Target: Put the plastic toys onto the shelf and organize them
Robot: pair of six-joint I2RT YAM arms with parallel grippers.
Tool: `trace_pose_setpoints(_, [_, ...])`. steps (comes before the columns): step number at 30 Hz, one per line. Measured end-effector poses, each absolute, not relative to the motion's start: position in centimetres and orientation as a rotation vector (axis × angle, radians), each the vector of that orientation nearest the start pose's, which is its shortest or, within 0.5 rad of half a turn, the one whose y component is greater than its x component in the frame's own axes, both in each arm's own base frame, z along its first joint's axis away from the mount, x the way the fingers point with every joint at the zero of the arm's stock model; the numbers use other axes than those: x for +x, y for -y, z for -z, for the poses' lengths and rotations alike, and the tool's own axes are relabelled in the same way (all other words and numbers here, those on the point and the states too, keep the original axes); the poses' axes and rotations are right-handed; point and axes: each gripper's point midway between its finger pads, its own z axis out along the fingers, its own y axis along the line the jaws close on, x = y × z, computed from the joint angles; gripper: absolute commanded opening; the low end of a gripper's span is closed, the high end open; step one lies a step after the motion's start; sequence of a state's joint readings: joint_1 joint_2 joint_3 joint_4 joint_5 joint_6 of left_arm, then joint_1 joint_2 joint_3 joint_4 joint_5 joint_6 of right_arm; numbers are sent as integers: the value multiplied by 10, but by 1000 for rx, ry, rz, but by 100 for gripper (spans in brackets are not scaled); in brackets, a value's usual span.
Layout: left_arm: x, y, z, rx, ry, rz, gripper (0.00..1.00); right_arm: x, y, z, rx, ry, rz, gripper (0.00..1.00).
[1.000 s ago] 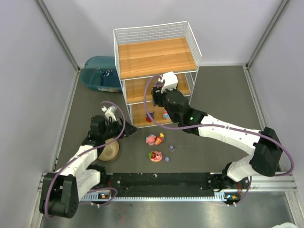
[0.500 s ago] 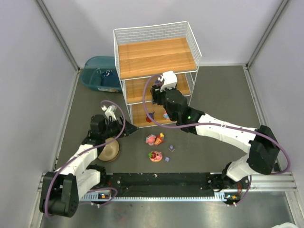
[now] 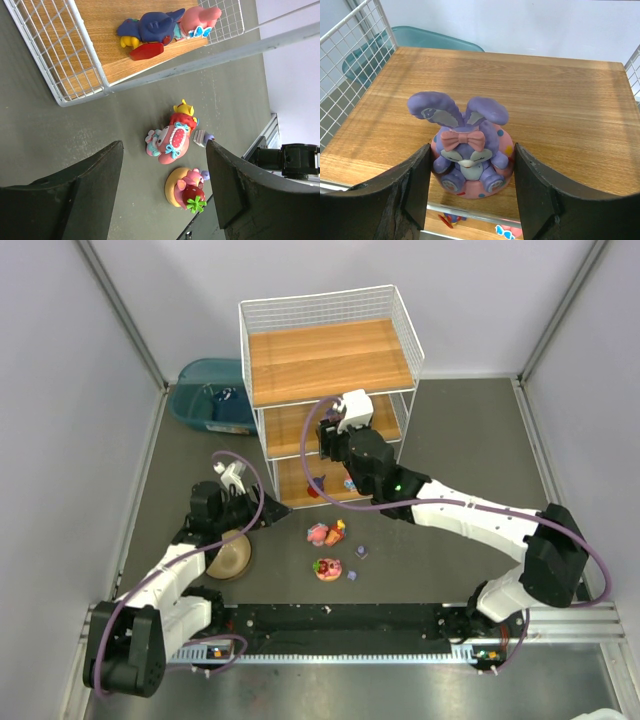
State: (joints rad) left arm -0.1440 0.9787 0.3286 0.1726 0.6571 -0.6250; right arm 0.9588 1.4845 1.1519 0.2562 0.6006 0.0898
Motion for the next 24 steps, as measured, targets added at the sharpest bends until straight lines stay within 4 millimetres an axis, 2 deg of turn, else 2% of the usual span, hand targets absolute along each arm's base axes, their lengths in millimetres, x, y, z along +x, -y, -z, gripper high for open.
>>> trace_pose_setpoints(4, [244, 163, -110, -78, -2137, 1139, 73, 347, -327, -294, -248, -1621, -315, 73])
trace_pose_setpoints(6, [243, 163, -110, -80, -2140, 1139, 73, 346, -327, -292, -245, -1625, -317, 75])
trace_pose_setpoints(10, [244, 163, -110, -80, -2141, 1139, 73, 346, -326, -284, -249, -1638, -308, 77])
trace_pose_setpoints(24, [244, 163, -110, -81, -2141, 1138, 74, 347, -327, -284, -247, -1637, -309, 78])
